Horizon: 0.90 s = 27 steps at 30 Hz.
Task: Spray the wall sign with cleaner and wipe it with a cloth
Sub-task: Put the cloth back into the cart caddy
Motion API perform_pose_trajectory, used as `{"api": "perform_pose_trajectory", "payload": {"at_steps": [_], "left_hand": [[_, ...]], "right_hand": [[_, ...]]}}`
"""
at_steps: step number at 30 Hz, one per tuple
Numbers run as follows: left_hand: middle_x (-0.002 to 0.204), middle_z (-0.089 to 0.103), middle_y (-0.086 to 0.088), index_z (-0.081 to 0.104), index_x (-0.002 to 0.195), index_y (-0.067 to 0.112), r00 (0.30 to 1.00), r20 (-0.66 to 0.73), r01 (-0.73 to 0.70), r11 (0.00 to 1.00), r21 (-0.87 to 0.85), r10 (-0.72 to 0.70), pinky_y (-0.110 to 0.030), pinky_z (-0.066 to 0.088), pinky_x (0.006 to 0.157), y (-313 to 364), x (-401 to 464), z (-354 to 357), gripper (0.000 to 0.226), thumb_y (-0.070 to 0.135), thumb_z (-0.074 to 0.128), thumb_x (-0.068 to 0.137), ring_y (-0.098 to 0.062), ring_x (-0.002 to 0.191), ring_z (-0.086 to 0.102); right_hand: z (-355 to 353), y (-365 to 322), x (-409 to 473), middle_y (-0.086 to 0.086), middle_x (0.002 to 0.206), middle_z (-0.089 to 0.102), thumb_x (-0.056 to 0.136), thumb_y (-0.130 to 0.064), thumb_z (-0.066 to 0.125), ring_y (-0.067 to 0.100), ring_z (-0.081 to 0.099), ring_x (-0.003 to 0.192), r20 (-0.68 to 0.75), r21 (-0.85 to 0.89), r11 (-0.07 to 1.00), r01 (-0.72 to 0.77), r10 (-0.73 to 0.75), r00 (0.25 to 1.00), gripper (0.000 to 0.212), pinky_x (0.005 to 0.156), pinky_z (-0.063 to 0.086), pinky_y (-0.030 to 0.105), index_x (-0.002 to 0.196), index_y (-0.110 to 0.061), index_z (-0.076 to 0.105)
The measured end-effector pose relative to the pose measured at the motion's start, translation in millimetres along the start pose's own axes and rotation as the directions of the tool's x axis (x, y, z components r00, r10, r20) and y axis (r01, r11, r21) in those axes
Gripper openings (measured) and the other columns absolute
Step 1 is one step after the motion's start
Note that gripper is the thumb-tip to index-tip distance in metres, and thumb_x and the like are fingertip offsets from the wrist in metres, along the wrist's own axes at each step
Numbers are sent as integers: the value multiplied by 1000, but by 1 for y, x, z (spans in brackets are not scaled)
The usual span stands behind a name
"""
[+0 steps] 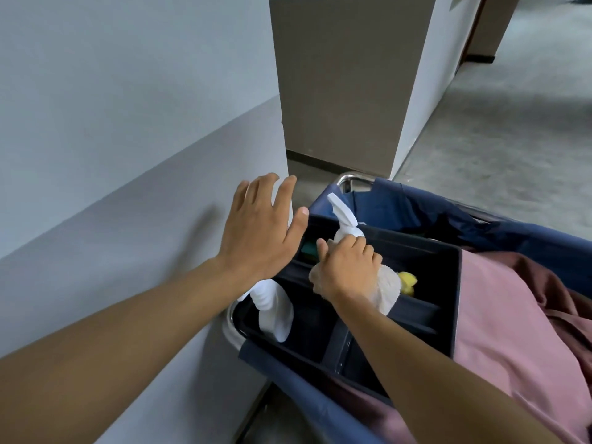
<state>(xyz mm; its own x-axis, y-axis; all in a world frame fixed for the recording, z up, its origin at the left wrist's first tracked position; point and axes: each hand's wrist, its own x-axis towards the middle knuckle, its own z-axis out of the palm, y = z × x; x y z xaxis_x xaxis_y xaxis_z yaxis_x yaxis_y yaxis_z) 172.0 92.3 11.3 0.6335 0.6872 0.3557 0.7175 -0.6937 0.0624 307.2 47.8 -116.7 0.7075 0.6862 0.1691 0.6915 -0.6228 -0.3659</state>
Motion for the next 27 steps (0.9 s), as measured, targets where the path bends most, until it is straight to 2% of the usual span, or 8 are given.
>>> {"api": "perform_pose_trajectory", "payload": {"at_steps": [3,6,9,12,14,18,23,27], "left_hand": [[137,54,-25,50,143,0,1000,23,2,1000,-6,-2,-54,36,110,4,1,2,64,41,28,99,-42,122,52],[139,54,-25,49,144,2,999,41,6,1000,-10,-6,-55,36,112,8,2,3,66,43,25,99,-41,124,51],[139,54,-25,50,143,2,999,49,-3,1000,-8,3,-55,37,111,13,6,5,65,44,25,99,-41,124,52],[138,55,-25,50,143,2,998,54,-18,1000,9,17,-55,36,111,17,9,6,64,44,26,99,-41,124,52],[139,54,-25,48,144,3,997,74,-28,999,31,25,-56,35,113,18,10,7,66,45,25,99,-40,127,51],[139,54,-25,48,145,3,995,91,-40,997,65,34,-56,34,114,21,10,11,68,47,23,99,-41,128,50],[147,49,-24,44,148,5,994,103,-37,994,102,26,-56,30,118,23,13,12,72,51,22,98,-42,137,43],[157,40,-23,37,155,10,991,133,-39,987,157,18,-56,24,123,27,17,2,78,57,16,97,-43,147,34]], "right_hand": [[-5,3,-1,9,107,58,91,-61,44,33,59,96,67,16,996,85,-86,994,55,89,41,46,110,-10,52],[-13,14,-4,6,104,54,83,-53,49,31,60,91,115,72,979,192,-199,973,51,86,44,44,112,-12,47],[-18,32,-8,6,102,55,84,-58,50,30,60,92,146,-59,940,335,-324,935,51,86,45,41,106,-12,51],[-19,46,-7,5,110,56,82,-65,61,28,58,101,249,-124,891,436,-397,883,61,89,44,40,115,-15,50],[-20,48,-4,6,114,57,84,-56,67,29,59,105,284,-104,881,462,-419,863,59,90,43,40,121,-15,48],[-25,49,3,6,119,58,90,-42,64,29,59,106,333,-74,874,481,-433,838,49,90,42,39,127,-16,45],[-36,59,6,5,122,56,83,-61,65,28,56,113,279,8,856,516,-498,821,73,100,41,42,137,-19,39],[-58,71,20,9,143,47,86,-71,53,30,41,135,171,5,829,560,-552,816,87,118,25,46,151,-18,26]]}}
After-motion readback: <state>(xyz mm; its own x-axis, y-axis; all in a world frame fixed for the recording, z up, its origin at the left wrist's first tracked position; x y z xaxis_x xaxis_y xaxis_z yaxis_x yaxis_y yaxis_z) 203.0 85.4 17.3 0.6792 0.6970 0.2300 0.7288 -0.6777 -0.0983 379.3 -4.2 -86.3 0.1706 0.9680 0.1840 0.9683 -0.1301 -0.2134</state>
